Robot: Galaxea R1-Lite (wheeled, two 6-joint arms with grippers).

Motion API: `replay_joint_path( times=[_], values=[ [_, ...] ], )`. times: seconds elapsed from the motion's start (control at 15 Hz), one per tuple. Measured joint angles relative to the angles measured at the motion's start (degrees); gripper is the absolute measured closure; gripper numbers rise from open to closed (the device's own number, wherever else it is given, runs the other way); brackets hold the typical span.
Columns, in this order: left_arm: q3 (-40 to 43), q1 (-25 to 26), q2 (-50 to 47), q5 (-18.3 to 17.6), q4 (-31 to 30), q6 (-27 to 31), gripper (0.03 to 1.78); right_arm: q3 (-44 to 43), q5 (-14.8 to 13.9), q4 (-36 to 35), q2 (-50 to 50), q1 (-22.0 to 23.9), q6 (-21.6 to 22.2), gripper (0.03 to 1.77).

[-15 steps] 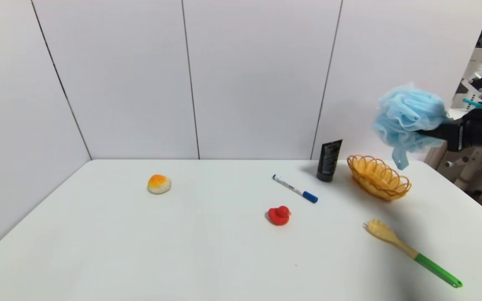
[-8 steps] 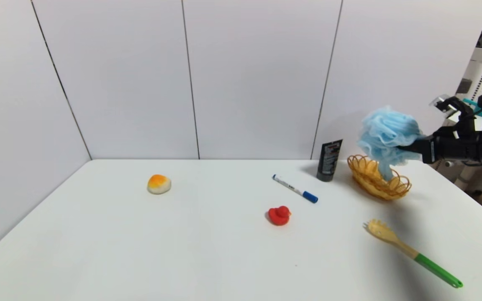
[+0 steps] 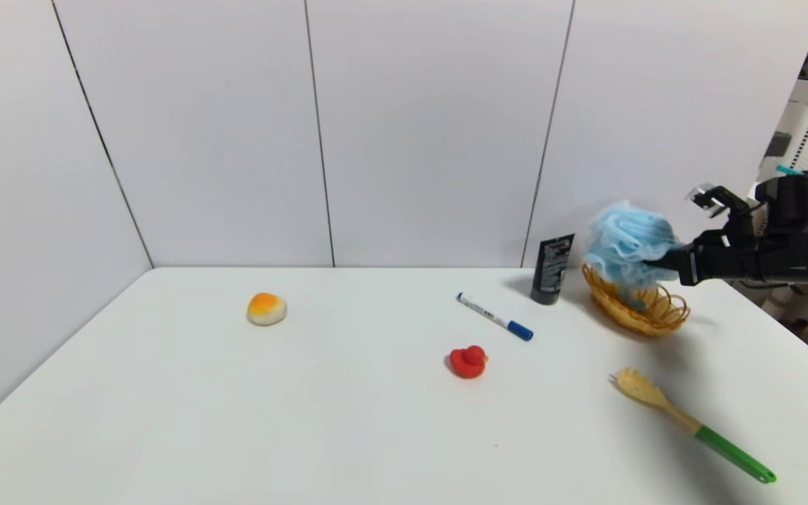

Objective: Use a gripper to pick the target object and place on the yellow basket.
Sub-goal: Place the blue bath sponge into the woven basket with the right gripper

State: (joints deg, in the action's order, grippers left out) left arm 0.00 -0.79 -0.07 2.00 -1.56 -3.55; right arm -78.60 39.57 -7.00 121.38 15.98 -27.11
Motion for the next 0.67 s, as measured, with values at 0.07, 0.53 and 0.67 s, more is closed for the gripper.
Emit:
replay_joint_path(
  times=[0.07, 0.53, 0.67],
  values=[
    [0.0, 0.0, 0.0, 0.0, 0.0, 0.0, 0.12, -0.1, 0.0, 0.3, 0.5, -0.1, -0.6, 1.44],
    [0.0, 0.0, 0.0, 0.0, 0.0, 0.0, 0.12, -0.3, -0.2, 0.5, 0.5, -0.8, -0.6, 0.69],
    [0.0, 0.0, 0.0, 0.0, 0.0, 0.0, 0.12, -0.3, -0.2, 0.5, -0.5, -0.8, -0.5, 0.55]
  ],
)
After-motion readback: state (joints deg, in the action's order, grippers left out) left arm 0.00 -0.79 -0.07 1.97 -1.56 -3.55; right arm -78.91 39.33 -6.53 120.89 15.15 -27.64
